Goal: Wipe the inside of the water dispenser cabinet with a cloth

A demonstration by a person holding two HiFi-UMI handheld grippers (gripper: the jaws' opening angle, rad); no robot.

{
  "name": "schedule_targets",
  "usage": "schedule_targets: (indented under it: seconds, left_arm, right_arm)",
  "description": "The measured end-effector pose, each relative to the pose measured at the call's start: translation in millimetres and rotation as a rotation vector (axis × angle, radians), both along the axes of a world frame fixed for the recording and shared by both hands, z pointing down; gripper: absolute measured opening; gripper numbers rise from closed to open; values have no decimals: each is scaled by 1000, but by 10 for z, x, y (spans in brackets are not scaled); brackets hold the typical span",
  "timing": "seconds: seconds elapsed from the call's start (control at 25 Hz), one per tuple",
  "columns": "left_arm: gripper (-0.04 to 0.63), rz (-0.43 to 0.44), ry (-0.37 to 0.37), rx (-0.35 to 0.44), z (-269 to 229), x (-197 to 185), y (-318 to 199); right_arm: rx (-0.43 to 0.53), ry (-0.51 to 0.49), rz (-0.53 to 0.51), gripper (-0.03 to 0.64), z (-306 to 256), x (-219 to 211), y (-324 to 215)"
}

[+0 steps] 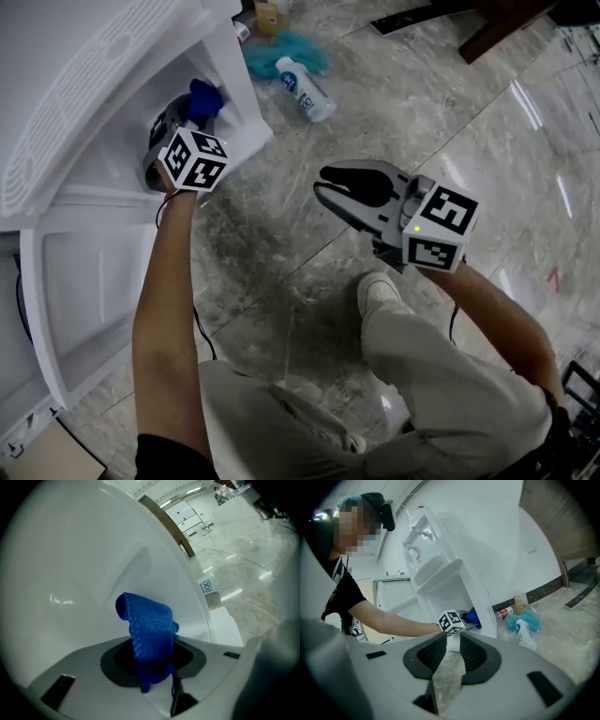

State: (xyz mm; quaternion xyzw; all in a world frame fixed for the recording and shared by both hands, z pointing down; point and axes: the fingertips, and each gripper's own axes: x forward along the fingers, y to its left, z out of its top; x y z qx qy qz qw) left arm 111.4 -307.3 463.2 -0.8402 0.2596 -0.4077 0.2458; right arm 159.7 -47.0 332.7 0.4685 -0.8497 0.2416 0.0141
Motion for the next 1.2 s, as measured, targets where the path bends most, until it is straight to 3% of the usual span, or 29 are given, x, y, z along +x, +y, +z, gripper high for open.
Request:
schedule_targets:
  seconds: [0.12, 0.4, 0.6, 0.84, 1.04, 1.2]
  left_arm:
    - [143, 28, 58, 18, -241, -90, 204]
    - [143, 172, 136, 69, -649, -317, 1025]
    - [143, 234, 188, 108, -888, -338, 1486]
    - [143, 359, 190, 160, -1067, -356, 1930]
    - [143, 410, 210, 197, -1152, -359, 2052]
    - [145, 411, 207, 198, -1142, -374, 2051]
  right_arm:
    - [37, 37, 13, 82, -5, -39, -114]
    - [69, 97, -24, 250, 58, -463, -455]
    - [87, 171, -69, 314, 42, -725, -595]
    - [99, 158, -101, 345, -35, -1011, -715]
    - [123, 150, -111, 344, -35, -1104, -724]
    - [125, 150, -131, 275, -59, -1087, -703]
